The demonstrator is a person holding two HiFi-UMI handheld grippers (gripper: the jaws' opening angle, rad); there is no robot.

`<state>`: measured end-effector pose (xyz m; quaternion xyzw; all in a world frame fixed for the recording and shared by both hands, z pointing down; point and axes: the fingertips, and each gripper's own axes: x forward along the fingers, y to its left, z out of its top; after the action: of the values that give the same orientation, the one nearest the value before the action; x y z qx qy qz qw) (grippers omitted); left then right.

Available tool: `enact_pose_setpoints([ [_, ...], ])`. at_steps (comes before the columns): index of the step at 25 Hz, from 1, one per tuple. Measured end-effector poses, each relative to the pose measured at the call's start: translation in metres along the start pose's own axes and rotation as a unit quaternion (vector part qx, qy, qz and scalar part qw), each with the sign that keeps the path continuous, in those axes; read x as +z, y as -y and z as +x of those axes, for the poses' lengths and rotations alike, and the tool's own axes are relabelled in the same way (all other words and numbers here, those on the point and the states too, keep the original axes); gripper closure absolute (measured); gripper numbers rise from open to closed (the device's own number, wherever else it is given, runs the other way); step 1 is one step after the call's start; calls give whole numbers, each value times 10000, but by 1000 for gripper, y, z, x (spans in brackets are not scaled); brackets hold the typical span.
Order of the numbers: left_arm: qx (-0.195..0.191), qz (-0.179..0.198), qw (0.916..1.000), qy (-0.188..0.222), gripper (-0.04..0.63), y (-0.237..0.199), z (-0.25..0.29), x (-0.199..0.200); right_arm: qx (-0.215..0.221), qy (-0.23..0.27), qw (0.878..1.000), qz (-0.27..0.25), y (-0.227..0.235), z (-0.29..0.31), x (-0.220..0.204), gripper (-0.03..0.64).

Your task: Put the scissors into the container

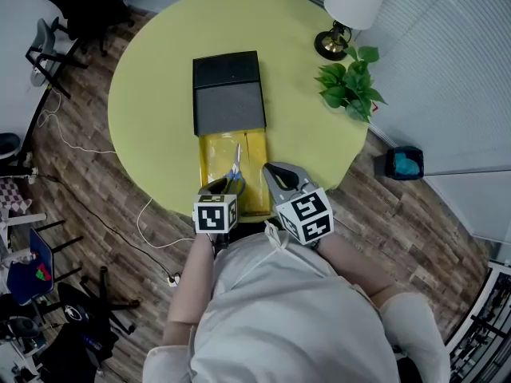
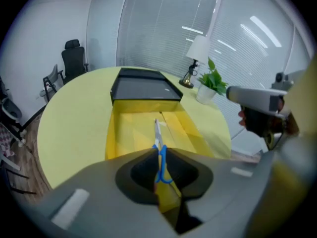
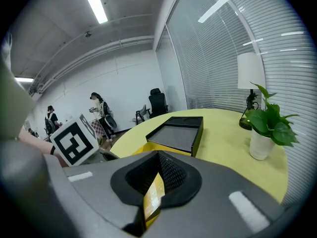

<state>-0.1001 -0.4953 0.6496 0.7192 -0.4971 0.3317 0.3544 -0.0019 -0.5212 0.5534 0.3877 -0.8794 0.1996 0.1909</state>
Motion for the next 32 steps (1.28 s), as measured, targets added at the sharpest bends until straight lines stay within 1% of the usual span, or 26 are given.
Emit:
enact_pose_setpoints([
  [1,-22,40,9998,193,571,3,-8,8,-2,16,10000,-3,-1,-1,1,618],
  [2,-73,88,9992,388,589,6,-16,17,-2,34,10000,-5,-1,-2,2,618],
  [4,-165,202,9966,781,589,13,-32,35,2,64,10000,-7,-4,-3,3,618],
  [6,-147,354,9922,1183,589,17,-51,54,7,86,10000,-25,-7,-4,5,618],
  [9,-47,641,9814,1810,589,24,-79,77,-10,171,9998,-85,-12,-9,10,618],
  [11,-72,845,9705,2259,589,30,-97,90,-29,298,9995,-117,-14,-13,16,618],
  [12,-107,947,9636,2499,589,34,-107,97,-31,378,9992,-136,-16,-14,20,618],
  [15,-181,1233,9382,3230,589,44,-134,112,-63,597,9979,-254,-20,-20,31,618],
  [17,-164,1353,9234,3589,589,49,-146,118,-106,725,9967,-345,-20,-25,37,618],
  [18,-140,1389,9181,3709,589,51,-151,120,-124,789,9961,-374,-20,-28,39,618],
  [19,-111,1407,9146,3789,589,51,-155,121,-132,850,9955,-395,-21,-30,41,618],
  [21,-82,1389,9115,3870,589,52,-159,121,-116,952,9944,-449,-24,-33,46,618],
  [24,-102,1328,9107,3911,589,53,-163,120,-129,1034,9929,-568,-27,-38,50,618],
  [28,-153,1293,9140,3842,589,55,-162,117,-205,995,9928,-635,-26,-43,48,618],
  [32,-177,1301,9148,3820,589,58,-162,114,-209,954,9933,-621,-27,-46,44,618],
])
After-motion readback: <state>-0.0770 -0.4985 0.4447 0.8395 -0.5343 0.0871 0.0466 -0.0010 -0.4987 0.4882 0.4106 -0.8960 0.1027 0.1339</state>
